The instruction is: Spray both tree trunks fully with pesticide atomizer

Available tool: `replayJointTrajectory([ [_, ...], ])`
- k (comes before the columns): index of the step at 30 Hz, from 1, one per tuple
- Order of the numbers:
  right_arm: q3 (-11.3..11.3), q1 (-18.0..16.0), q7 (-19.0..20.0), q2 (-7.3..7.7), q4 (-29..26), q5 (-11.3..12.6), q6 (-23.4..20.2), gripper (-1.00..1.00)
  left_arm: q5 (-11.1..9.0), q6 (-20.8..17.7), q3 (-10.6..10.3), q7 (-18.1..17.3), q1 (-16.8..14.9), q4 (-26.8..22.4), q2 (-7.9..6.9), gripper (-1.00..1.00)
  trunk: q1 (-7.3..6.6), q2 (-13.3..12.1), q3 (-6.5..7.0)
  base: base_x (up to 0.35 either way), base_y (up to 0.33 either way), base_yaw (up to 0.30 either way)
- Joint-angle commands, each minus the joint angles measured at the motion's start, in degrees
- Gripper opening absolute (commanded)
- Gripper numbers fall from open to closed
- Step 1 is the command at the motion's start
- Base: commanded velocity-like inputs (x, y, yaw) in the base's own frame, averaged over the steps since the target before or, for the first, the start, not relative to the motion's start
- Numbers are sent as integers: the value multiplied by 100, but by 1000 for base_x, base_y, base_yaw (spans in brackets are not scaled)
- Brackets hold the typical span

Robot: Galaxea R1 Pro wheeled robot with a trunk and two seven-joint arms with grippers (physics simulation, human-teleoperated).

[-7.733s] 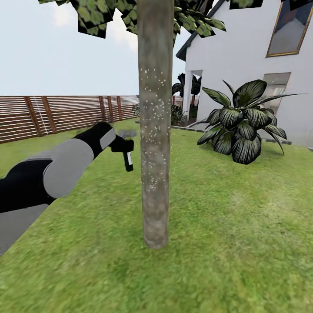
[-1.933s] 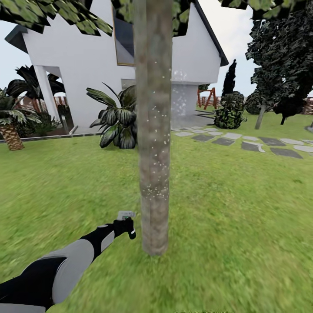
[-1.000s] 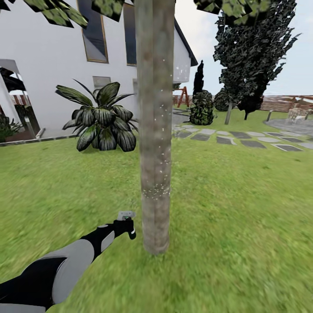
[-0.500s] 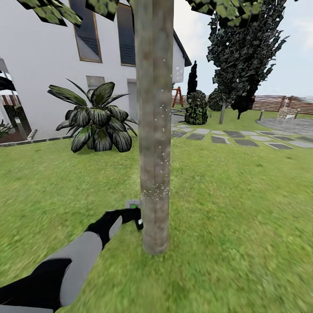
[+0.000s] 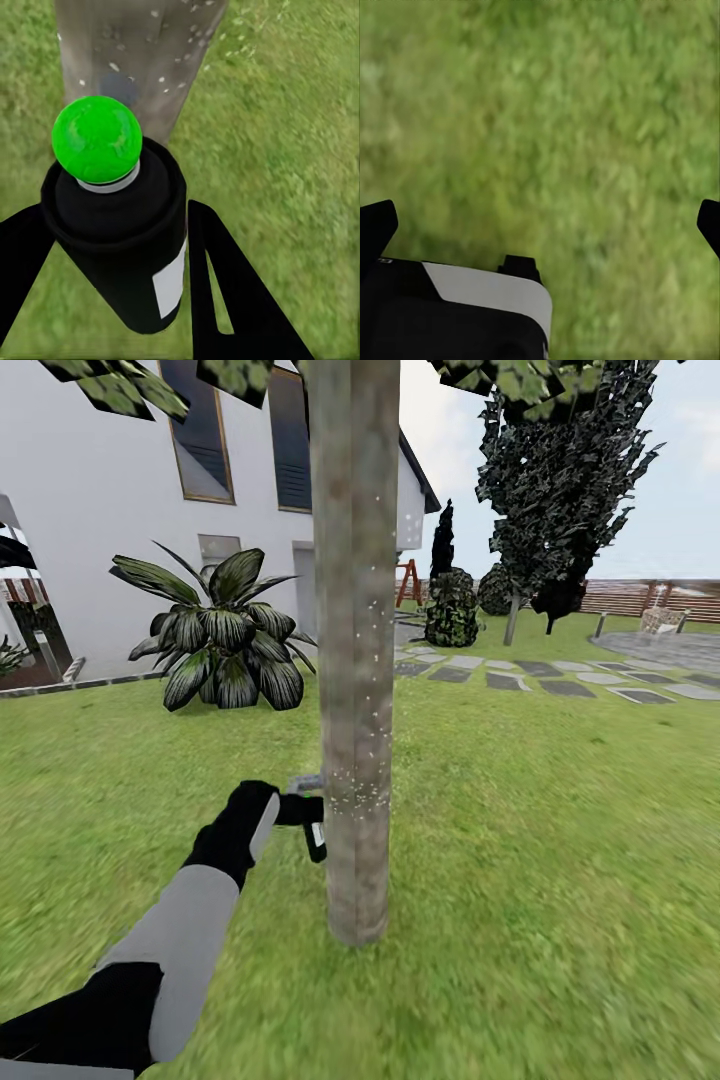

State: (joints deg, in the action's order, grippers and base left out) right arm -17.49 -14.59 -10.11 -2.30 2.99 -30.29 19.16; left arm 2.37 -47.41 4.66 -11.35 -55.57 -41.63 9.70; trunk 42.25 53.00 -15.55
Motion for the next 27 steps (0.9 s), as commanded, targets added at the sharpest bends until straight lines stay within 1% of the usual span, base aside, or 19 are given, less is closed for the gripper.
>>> replayJointTrajectory([
  [1,0,0,0,7,0,4,0,100,-6,-190,0,13,-183,-27,6,-100,0,0,0,0,0,0],
  [4,5,0,0,27,-20,5,2,100,-12,-423,0,17,-497,-42,30,-100,0,0,0,0,0,0],
  [6,4,0,-4,139,-38,11,10,100,-10,-529,0,18,-762,-45,30,-100,0,0,0,0,0,0],
  [7,2,0,-15,175,-56,12,15,100,-9,-701,0,18,-904,-46,30,-100,0,0,0,0,0,0],
  [10,4,0,-23,200,-71,14,18,100,-3,-830,0,19,-1114,-46,30,-100,0,0,0,0,0,0],
  [13,8,0,-11,217,-70,7,10,100,15,-899,0,20,-1794,46,30,-100,0,0,0,0,0,0],
  [15,9,0,-10,219,-66,6,9,100,17,-906,0,20,-2092,213,30,-100,0,0,0,0,0,0],
  [16,9,0,-9,221,-63,6,9,100,14,-909,3,21,-2491,530,30,-100,0,0,0,0,0,0],
  [17,9,0,-9,221,-62,6,9,100,12,-910,6,21,-2712,694,30,-100,0,0,0,0,0,0],
  [21,8,0,-9,221,-62,6,9,100,17,-917,8,25,-3170,885,30,-100,0,0,0,0,0,0],
  [25,6,0,-9,221,-62,6,9,100,18,-923,10,48,-3376,961,30,-100,0,0,0,0,0,0],
  [26,5,0,-9,221,-62,6,9,100,18,-926,13,52,-3557,1154,30,-100,0,0,0,0,0,0],
  [27,6,0,-9,221,-62,6,9,100,18,-927,13,52,-3669,1289,30,-100,0,0,0,0,0,0],
])
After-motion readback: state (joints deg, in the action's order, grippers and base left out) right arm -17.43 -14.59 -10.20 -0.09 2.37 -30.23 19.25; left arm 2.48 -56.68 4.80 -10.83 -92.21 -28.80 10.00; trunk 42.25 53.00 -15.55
